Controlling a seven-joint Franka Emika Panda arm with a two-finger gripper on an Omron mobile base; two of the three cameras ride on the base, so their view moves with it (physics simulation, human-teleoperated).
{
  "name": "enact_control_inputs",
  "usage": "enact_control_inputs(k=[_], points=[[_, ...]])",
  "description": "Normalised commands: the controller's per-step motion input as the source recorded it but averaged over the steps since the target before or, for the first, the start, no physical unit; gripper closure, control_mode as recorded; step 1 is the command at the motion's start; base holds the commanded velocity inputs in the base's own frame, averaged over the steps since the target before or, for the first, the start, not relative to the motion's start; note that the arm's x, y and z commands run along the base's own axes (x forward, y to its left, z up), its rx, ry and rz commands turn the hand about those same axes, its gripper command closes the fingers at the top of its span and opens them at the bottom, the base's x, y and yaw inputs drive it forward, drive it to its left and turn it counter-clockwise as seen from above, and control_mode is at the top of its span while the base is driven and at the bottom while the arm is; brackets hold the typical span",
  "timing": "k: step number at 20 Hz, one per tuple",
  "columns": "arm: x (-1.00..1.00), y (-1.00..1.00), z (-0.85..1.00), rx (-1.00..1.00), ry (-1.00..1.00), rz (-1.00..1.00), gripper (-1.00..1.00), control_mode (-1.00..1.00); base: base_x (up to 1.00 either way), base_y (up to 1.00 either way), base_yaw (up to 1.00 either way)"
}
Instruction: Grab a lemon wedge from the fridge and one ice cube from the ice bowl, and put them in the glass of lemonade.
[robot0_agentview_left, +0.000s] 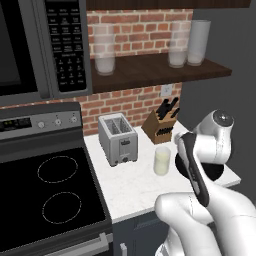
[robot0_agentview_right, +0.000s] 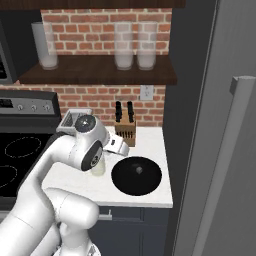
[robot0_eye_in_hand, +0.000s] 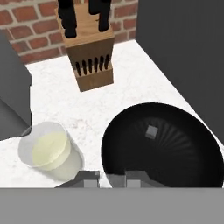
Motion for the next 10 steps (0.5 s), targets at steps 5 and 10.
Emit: enact_control_inputs(k=[5,10], points=[[-0.12,0.30,0.42,0.00,-0.04,0.00,1.00,-1.00,0.00,0.00,0.00],[-0.04,0.38,0.24,0.00,0.00,0.00,1.00,-1.00,0.00,0.00,0.00]])
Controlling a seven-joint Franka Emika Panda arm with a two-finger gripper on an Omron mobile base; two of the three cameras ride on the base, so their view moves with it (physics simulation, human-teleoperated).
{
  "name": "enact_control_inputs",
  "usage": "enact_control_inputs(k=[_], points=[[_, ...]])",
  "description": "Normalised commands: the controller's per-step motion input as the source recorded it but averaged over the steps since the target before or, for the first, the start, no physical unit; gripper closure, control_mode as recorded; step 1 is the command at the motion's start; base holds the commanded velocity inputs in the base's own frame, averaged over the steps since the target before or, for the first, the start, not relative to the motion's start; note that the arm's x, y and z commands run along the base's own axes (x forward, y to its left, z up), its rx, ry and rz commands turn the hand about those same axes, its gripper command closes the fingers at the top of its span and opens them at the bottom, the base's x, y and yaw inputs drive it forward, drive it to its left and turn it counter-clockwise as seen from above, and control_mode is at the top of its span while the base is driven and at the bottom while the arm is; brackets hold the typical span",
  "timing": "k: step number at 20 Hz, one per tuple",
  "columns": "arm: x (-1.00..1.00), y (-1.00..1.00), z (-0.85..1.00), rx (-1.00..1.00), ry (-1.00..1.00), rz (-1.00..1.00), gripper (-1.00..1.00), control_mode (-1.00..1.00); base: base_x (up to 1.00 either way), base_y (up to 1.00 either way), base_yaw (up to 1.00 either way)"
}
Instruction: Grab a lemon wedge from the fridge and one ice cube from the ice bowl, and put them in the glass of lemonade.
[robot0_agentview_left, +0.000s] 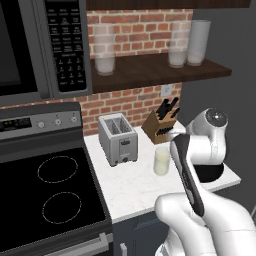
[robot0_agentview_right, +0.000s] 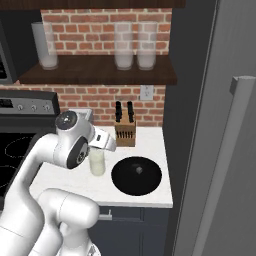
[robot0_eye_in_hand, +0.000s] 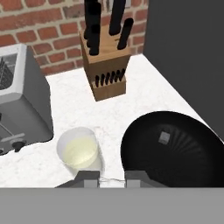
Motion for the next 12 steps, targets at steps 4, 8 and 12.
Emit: enact_control_inputs(k=[4,8,12], points=[[0.00,0.48,0.00,0.00,0.00,0.00,1.00,-1.00,0.00,0.00,0.00],[0.00,0.40,-0.04,0.00,0.01,0.00,1.00,-1.00,0.00,0.00,0.00],[0.00,0.32,-0.07,0.00,0.03,0.00,1.00,-1.00,0.00,0.00,0.00]])
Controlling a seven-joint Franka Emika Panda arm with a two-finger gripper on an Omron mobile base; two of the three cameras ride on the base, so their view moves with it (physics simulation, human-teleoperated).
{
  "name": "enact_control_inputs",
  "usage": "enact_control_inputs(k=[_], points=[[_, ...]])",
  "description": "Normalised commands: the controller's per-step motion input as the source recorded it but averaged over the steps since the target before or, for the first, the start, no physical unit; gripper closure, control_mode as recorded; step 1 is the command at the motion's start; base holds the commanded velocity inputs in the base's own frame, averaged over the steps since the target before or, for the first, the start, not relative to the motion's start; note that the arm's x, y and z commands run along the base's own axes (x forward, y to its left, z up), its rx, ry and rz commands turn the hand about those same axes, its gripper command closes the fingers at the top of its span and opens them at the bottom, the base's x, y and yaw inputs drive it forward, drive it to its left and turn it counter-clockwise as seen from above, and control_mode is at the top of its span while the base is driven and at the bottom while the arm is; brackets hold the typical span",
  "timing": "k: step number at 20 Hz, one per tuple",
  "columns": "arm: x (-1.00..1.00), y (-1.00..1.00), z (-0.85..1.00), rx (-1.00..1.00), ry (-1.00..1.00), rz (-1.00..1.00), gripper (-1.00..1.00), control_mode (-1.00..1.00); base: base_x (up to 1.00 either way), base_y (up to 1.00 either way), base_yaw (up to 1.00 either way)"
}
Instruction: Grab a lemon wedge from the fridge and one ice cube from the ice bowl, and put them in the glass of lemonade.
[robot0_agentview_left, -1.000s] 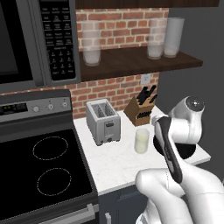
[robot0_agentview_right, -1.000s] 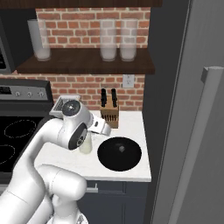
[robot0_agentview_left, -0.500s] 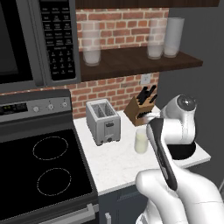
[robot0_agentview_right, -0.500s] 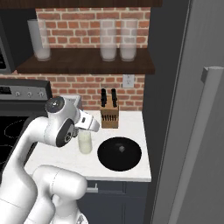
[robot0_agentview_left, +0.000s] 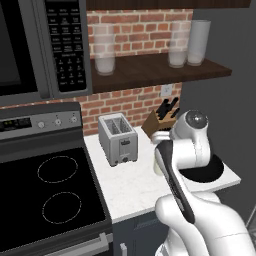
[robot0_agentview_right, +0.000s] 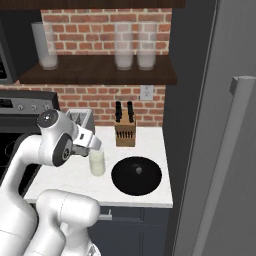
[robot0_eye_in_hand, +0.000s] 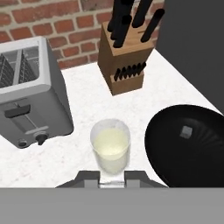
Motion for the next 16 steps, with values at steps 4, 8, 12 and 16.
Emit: enact_control_inputs(k=[4,8,12,16], points=[[0.09,0.17,-0.11,0.00,0.04,0.00,1.00,-1.00,0.00,0.00,0.00],[0.16,0.00,-0.15,0.00,0.01,0.00,1.00,-1.00,0.00,0.00,0.00],[0.14,0.00,-0.17,0.00,0.00,0.00,1.00,-1.00,0.00,0.00,0.00],[0.16,0.00,-0.18,0.00,0.00,0.00,1.00,-1.00,0.00,0.00,0.00]])
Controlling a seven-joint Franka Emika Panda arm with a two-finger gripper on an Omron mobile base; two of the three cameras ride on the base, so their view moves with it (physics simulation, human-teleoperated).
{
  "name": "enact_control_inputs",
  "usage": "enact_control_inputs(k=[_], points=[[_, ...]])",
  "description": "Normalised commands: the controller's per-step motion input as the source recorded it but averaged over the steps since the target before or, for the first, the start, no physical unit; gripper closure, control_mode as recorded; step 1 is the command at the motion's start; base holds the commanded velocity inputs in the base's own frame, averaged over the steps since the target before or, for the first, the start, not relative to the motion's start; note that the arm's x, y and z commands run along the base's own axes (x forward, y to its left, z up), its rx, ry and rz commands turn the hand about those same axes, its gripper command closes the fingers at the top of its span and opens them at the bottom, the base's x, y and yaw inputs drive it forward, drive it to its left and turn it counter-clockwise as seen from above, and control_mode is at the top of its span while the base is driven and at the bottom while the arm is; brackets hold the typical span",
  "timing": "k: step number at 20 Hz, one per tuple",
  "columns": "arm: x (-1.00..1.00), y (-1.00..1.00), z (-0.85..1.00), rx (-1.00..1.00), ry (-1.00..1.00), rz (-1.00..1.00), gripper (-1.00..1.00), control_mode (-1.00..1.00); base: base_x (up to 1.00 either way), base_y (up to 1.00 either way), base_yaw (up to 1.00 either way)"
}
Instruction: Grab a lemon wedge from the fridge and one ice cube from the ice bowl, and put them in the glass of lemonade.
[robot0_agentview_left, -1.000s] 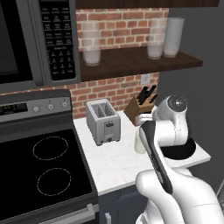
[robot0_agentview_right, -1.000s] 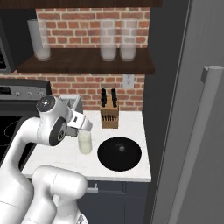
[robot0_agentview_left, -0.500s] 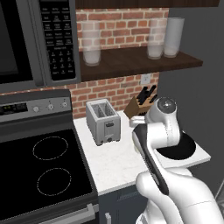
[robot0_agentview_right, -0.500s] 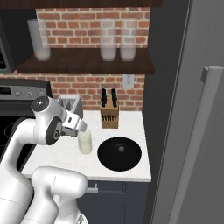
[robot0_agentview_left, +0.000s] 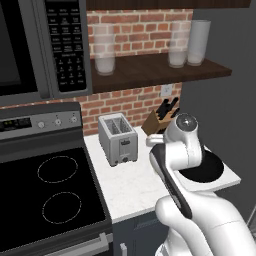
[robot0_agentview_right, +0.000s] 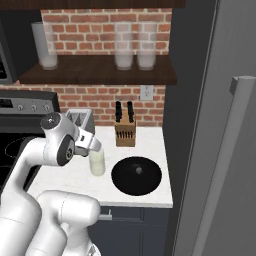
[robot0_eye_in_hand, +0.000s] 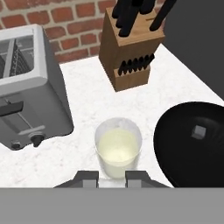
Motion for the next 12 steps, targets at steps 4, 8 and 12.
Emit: enact_control_inputs(k=[4,8,12], points=[[0.24,0.00,-0.18,0.00,0.00,0.00,1.00,-1.00,0.00,0.00,0.00],[0.28,0.00,-0.18,0.00,0.00,0.00,1.00,-1.00,0.00,0.00,0.00],[0.27,0.00,-0.15,0.00,0.00,0.00,1.00,-1.00,0.00,0.00,0.00]])
